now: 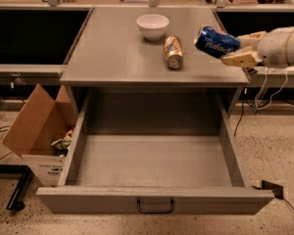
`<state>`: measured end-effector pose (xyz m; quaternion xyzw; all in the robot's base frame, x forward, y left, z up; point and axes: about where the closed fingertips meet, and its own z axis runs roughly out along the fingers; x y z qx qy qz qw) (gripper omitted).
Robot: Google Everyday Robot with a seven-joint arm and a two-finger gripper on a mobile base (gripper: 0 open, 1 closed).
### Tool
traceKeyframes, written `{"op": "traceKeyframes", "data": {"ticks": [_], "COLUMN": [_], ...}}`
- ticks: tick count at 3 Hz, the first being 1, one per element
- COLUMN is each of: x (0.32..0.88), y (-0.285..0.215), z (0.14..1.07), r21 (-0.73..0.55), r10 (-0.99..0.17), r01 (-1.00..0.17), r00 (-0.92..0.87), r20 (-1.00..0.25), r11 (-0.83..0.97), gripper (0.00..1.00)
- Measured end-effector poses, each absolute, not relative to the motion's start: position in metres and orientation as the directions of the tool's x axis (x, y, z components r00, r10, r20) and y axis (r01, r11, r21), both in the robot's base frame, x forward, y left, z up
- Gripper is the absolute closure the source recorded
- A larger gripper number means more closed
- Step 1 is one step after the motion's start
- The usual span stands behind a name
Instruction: Pick pepsi can from top drawer and place on counter
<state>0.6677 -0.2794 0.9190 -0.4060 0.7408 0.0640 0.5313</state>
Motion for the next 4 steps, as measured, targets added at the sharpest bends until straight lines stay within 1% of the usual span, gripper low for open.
{"op": "traceKeyframes", "data": {"ticks": [2, 3, 4], "x": [0.733, 0.752, 0.763], "y": [-0.282, -0.282, -0.279], "z": [0.900, 0.881, 0.867], "r21": [-0.186, -0.125, -0.084], "r10": [-0.435, -0.410, -0.398], "r01": [-0.651, -0.648, -0.650], "r00": [-0.244, -0.309, -0.353], "r20": [-0.867, -0.858, -0.847], "r11": [0.736, 0.751, 0.755], "gripper": [1.00, 0.82, 0.59]}}
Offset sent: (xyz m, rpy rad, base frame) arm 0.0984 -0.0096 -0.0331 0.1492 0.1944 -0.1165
